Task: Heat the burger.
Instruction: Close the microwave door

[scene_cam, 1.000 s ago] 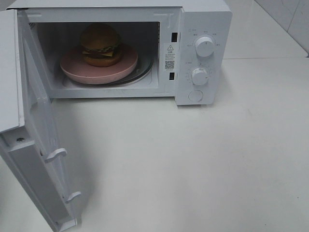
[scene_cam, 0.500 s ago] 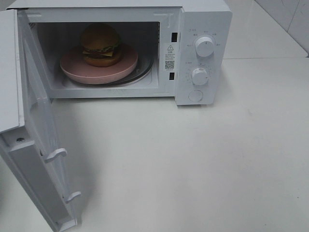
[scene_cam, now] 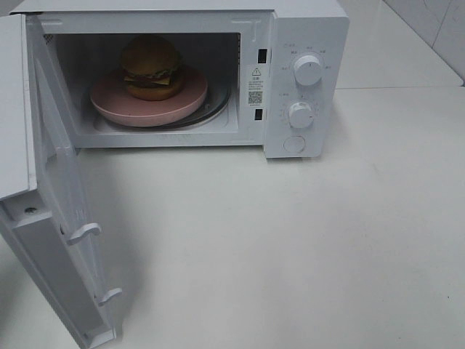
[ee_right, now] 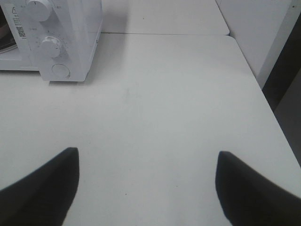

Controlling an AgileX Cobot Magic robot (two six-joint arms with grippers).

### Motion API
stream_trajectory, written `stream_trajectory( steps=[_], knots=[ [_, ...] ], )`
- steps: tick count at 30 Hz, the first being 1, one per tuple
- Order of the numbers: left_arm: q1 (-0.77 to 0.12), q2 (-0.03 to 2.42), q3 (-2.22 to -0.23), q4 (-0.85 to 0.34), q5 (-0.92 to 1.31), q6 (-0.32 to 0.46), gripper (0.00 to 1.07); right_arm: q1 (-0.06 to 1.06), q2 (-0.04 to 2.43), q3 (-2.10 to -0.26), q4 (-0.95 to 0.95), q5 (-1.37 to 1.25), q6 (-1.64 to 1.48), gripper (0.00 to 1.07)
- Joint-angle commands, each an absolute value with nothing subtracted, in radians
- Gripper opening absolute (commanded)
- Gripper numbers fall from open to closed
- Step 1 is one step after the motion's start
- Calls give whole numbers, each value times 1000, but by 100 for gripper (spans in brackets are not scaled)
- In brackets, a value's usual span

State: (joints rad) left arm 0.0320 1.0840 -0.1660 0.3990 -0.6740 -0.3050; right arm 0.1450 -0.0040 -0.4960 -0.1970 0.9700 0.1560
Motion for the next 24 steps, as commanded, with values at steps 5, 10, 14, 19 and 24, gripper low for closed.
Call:
stream_trajectory(
  steps=[5, 10, 14, 19, 24],
  knots=[
    [24, 1230, -168, 498, -909, -320, 0, 139, -29, -497, -201, 964, 154, 75],
    [-46, 1292, -189, 495, -909, -297, 0, 139, -29, -497, -201, 964, 154, 75],
    [-104, 1333, -223, 470, -909, -254, 0, 139, -29, -497, -201, 964, 154, 75],
    [-193, 1420, -299, 405, -909, -253, 0, 139, -29, -497, -200, 964, 154, 75],
    [-261, 1478, -356, 327, -909, -249, 0, 139, -29, -497, -200, 964, 154, 75]
  ],
)
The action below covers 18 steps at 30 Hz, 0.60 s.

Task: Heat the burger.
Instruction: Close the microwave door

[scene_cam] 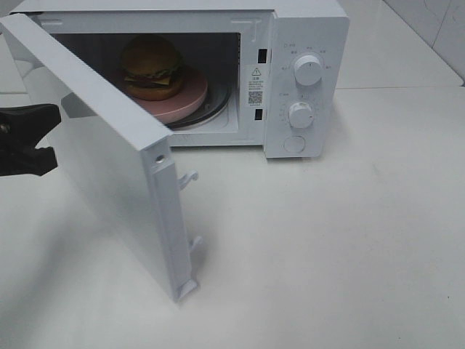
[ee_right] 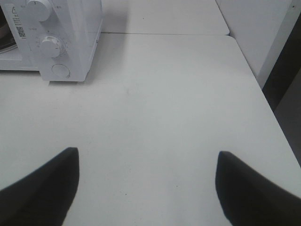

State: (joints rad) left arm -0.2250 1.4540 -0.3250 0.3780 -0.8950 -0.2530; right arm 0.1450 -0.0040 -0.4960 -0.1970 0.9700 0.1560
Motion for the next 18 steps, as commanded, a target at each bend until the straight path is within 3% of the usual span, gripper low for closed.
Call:
stream_trajectory(
  steps=[1, 18],
  knots=[
    [-261, 1478, -356, 327, -909, -249, 0, 139, -29, -497, -200, 964, 154, 75],
    [-473, 1665, -568, 46, -880, -200, 0, 139, -29, -497, -200, 964, 154, 75]
  ],
)
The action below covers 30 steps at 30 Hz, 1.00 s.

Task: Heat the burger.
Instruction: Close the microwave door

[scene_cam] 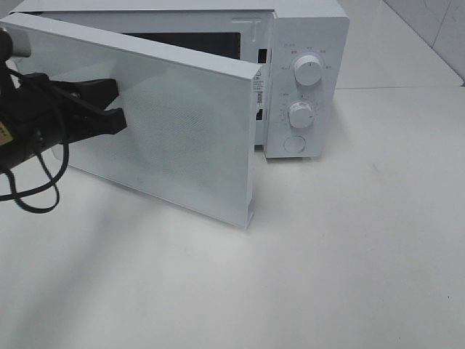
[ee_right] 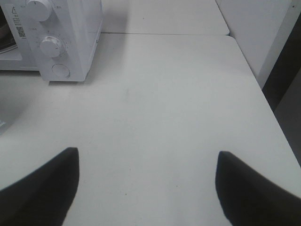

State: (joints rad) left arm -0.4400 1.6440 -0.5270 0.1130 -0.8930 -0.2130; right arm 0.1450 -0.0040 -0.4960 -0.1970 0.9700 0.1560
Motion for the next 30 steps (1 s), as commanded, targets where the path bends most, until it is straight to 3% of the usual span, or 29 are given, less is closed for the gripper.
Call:
stream_trajectory(
  steps=[1, 12, 30],
  knots=[
    [-496, 1689, -601, 10, -875, -199, 0, 139, -29, -497, -200, 964, 154, 75],
    [-586, 1816, -768, -83, -858, -174, 0, 139, -29, -497, -201, 964, 154, 75],
    [-607, 1946, -1074, -105, -641, -173, 0, 139, -29, -497, -201, 964, 154, 75]
  ],
)
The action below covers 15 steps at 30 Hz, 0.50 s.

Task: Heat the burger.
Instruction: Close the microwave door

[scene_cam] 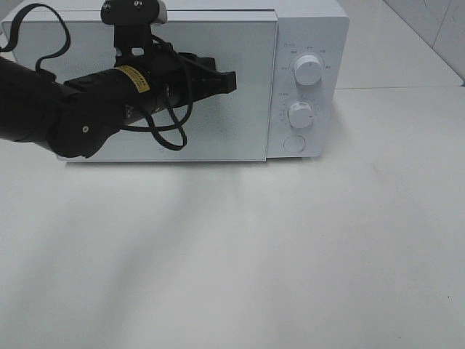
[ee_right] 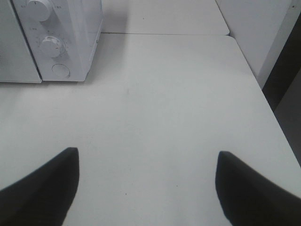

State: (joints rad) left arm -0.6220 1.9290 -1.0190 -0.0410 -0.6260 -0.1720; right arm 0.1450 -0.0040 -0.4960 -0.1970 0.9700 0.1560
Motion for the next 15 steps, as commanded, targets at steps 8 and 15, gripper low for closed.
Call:
stream_trajectory(
  steps=[8, 15],
  knots=[
    [-603, 1982, -1145, -189, -616, -117, 0, 139, -29, -497, -201, 964, 154, 75],
    [-623, 1960, -1142, -176, -514, -114, 0, 139, -29, -497, -201, 964, 154, 75]
  ],
)
